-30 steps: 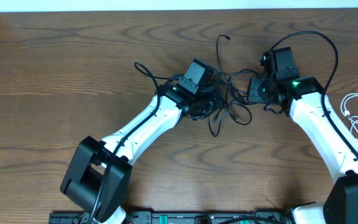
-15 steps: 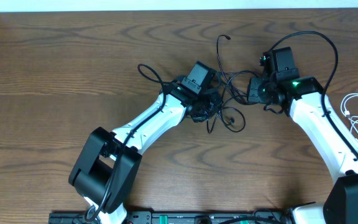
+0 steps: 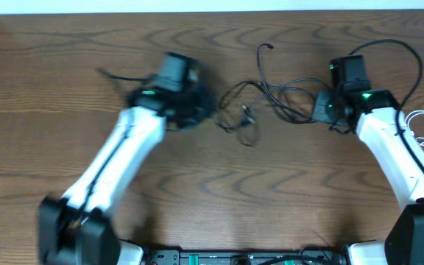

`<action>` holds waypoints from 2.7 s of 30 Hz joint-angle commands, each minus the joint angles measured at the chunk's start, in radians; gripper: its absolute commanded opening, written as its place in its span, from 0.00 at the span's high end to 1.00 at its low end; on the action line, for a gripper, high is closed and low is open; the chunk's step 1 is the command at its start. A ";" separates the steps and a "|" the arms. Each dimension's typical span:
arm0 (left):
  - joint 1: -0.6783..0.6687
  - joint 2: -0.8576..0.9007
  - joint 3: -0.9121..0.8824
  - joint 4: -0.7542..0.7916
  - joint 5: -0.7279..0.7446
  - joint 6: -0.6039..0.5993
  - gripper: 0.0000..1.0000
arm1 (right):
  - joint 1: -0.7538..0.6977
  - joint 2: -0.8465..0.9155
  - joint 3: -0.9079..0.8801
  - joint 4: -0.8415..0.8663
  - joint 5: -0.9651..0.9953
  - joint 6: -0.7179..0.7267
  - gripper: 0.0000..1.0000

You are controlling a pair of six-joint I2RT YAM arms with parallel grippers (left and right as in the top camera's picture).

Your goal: Untangle cables

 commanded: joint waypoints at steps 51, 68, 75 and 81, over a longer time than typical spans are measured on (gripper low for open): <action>-0.038 -0.044 -0.004 0.060 0.035 0.459 0.17 | -0.246 -0.004 0.012 0.038 -0.462 -0.212 0.99; -0.352 0.240 -0.004 0.235 0.050 -0.125 0.21 | -0.246 -0.004 0.012 0.029 -0.462 -0.213 0.99; -0.418 0.286 -0.004 0.264 -0.066 -0.327 0.21 | -0.246 -0.004 0.012 0.029 -0.462 -0.213 0.99; -0.451 0.358 -0.004 0.306 -0.153 -0.390 0.21 | -0.246 -0.004 0.012 0.029 -0.462 -0.213 0.99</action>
